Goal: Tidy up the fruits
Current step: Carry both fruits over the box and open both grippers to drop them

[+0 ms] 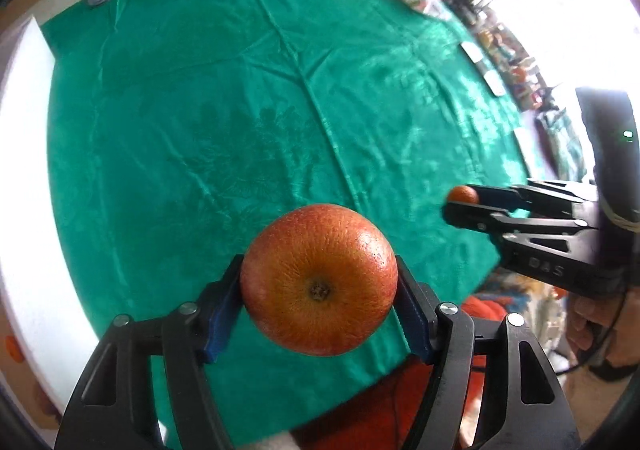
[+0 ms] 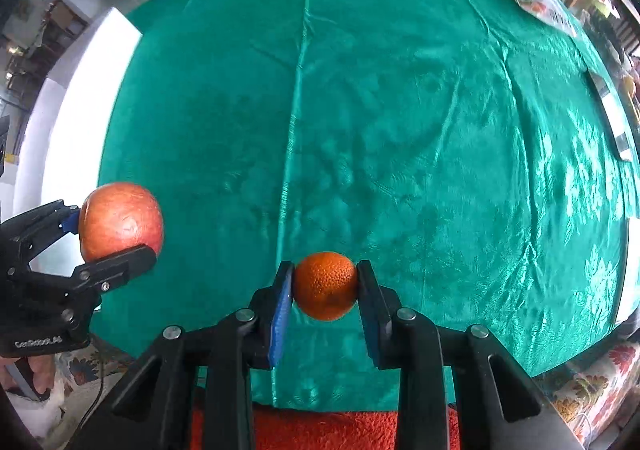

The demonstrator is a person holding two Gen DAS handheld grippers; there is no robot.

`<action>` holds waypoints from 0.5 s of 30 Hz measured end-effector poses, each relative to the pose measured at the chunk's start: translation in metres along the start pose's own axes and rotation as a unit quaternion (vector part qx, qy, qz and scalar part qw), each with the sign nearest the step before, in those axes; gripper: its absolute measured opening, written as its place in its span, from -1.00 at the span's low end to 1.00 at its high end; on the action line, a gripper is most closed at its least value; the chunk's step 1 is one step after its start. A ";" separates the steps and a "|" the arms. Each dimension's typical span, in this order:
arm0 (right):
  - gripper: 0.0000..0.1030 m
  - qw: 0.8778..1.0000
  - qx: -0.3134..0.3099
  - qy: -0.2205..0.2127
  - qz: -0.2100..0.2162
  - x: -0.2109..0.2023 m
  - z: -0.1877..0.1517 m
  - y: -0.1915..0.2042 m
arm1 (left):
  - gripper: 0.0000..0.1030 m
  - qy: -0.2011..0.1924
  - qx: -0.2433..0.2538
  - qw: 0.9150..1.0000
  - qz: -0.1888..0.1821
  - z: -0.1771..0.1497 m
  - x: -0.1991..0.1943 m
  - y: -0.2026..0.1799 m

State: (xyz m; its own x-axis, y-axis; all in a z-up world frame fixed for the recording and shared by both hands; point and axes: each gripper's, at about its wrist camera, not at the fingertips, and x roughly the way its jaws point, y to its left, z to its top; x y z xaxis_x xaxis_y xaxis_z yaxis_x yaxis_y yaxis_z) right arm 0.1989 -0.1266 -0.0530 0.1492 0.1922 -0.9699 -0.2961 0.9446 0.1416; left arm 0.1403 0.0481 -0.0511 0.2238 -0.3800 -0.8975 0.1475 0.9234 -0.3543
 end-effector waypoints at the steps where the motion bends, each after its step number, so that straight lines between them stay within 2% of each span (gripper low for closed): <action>1: -0.39 1.000 -0.013 -0.017 0.008 -0.019 0.002 0.013 | 0.36 -0.012 0.003 1.000 -0.018 -0.004 -0.029 -0.001; 3: -0.39 0.997 -0.040 -0.051 0.033 -0.057 0.005 0.042 | 0.37 -0.038 0.004 0.998 -0.044 -0.015 -0.090 0.004; 5: -0.39 0.992 -0.072 -0.083 0.061 -0.095 0.006 0.074 | 0.37 -0.074 0.004 0.996 -0.044 -0.026 -0.152 0.015; 9: -0.39 0.976 -0.138 -0.115 0.122 -0.140 0.014 0.155 | 0.37 -0.141 -0.026 0.990 0.010 -0.051 -0.242 0.060; 12: -0.39 0.965 -0.194 -0.099 0.149 -0.132 0.019 0.228 | 0.37 -0.162 -0.074 0.982 0.059 -0.068 -0.262 0.116; 15: -0.39 0.957 -0.232 -0.067 0.160 -0.100 0.026 0.292 | 0.37 -0.149 -0.136 0.975 0.095 -0.082 -0.240 0.183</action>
State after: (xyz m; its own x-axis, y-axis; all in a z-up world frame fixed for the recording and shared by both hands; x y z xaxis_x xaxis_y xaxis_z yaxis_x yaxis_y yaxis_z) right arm 0.1219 0.1373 0.0907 0.0912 0.5142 -0.8528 -0.7288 0.6181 0.2947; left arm 0.0350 0.3122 0.0781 0.4976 -0.1617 -0.8522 -0.1760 0.9432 -0.2818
